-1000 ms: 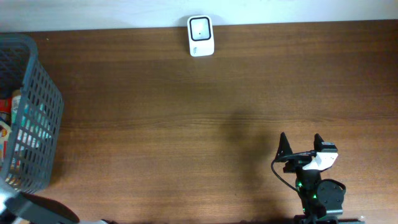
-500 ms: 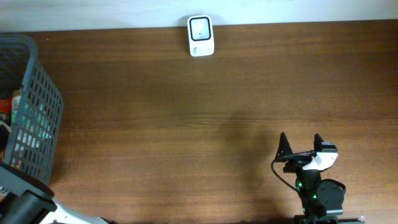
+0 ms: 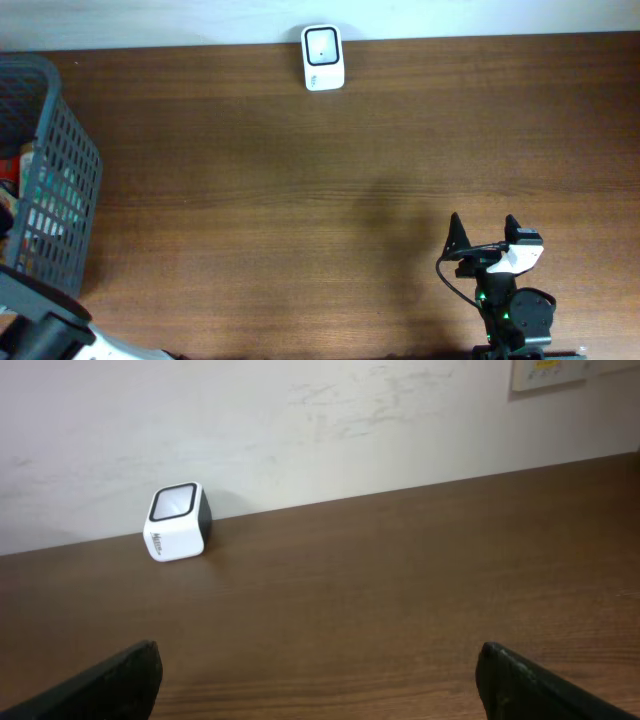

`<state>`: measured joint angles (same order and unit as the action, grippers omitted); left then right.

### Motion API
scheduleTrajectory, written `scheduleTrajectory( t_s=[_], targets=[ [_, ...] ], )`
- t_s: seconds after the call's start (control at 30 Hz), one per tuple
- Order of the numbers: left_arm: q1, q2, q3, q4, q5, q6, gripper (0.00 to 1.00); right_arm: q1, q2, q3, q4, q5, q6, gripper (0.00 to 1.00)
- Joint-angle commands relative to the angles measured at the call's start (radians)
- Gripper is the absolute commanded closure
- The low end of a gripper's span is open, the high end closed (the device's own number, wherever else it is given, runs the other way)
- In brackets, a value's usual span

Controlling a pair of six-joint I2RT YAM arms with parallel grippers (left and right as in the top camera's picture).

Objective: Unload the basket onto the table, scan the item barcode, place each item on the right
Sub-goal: 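Lift a white-yellow packet from the basket and place it on table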

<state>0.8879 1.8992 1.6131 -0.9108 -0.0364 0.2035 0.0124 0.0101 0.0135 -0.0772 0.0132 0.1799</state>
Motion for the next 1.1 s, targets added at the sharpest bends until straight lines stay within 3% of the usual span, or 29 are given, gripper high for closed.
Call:
scheduleTrajectory(
  t_s=[0.0, 0.1, 0.23, 0.47, 0.7, 0.87, 1.07],
  targets=[
    [-0.003, -0.208, 0.061, 0.033, 0.174, -0.061, 1.00, 0.007, -0.005, -0.008, -0.002, -0.001, -0.004, 0.01],
    [-0.034, -0.352, 0.099, 0.101, 0.274, -0.130, 1.00, 0.007, -0.005, -0.008, -0.003, -0.001, -0.004, 0.01],
    [-0.135, -0.518, 0.115, 0.186, 0.280, -0.147, 1.00, 0.007, -0.005, -0.008, -0.002, -0.001, -0.004, 0.01],
    [-0.512, -0.639, 0.112, 0.061, 0.219, -0.224, 1.00, 0.007, -0.005, -0.008, -0.003, -0.001, -0.004, 0.01],
    [-0.920, -0.457, 0.018, -0.135, -0.189, -0.388, 1.00, 0.007, -0.005, -0.008, -0.003, -0.001, -0.004, 0.01],
    [-1.054, -0.223, 0.006, -0.198, -0.277, -0.449, 1.00, 0.007, -0.005, -0.008, -0.002, -0.001, -0.004, 0.01],
    [-1.114, -0.038, 0.006, -0.227, -0.311, -0.519, 1.00, 0.007, -0.005, -0.008, -0.002, -0.001, -0.004, 0.01]
  ],
)
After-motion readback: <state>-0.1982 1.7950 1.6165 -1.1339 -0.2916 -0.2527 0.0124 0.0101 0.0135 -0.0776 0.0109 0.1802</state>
